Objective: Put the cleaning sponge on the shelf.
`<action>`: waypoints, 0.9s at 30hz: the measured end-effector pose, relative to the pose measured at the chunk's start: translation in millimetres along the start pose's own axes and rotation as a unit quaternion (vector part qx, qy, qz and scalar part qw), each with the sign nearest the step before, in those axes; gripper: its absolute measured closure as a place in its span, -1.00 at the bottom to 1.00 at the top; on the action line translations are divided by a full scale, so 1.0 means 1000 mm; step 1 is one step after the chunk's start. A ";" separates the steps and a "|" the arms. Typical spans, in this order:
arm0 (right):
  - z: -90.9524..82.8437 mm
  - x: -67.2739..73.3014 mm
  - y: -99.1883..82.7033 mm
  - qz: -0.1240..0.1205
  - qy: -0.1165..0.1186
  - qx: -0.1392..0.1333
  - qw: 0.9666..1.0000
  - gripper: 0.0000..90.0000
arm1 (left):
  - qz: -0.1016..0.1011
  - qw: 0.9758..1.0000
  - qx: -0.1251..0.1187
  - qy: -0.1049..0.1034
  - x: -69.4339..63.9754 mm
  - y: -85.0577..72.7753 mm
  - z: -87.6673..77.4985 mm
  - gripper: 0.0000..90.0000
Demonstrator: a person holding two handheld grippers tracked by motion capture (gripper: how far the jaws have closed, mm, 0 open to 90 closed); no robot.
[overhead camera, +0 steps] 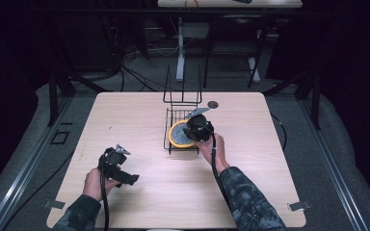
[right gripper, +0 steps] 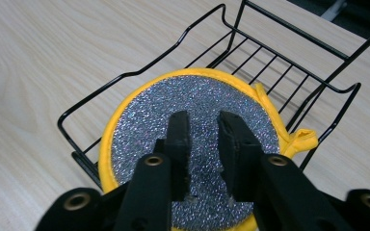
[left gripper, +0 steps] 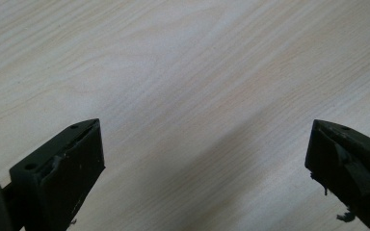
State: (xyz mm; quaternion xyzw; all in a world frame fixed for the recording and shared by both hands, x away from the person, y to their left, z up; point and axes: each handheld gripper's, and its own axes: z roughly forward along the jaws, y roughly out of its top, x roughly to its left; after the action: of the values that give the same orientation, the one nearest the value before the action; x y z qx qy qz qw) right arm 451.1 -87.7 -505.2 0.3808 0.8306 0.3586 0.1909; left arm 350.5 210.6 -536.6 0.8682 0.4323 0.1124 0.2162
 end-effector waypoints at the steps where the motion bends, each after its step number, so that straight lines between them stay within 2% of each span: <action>1: -0.002 0.001 0.000 -0.002 -0.001 0.001 1.000 0.56 | 0.000 1.000 0.000 0.000 0.000 0.000 0.000 -1.00; 6: -0.013 0.002 0.001 0.002 0.009 0.001 1.000 0.14 | 0.001 1.000 0.003 -0.002 0.000 0.000 0.000 -1.00; 11: -0.025 0.004 0.001 -0.007 0.022 0.003 1.000 -0.09 | 0.001 1.000 0.002 -0.002 0.000 0.000 0.000 -1.00; 17: -0.041 0.006 0.000 -0.015 0.031 0.014 0.999 -0.54 | 0.002 1.000 0.003 -0.001 0.000 0.001 0.001 -1.00; 21: -0.050 0.008 0.000 -0.018 0.041 0.021 0.999 -0.69 | 0.002 1.000 0.003 -0.001 0.000 0.001 0.001 -1.00; 23: -0.055 0.008 -0.001 -0.021 0.038 0.028 0.999 -0.82 | 0.002 1.000 0.002 -0.001 -0.001 0.001 0.001 -1.00; 27: -0.067 0.009 -0.004 -0.023 0.035 0.038 0.998 -0.91 | 0.003 1.000 0.002 -0.001 -0.001 0.000 0.001 -1.00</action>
State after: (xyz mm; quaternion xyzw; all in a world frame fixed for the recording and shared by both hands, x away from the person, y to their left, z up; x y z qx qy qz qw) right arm 404.3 -113.1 -464.1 0.3556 0.8586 0.3349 0.1555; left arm 350.6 209.6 -536.9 0.8699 0.4299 0.1108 0.2147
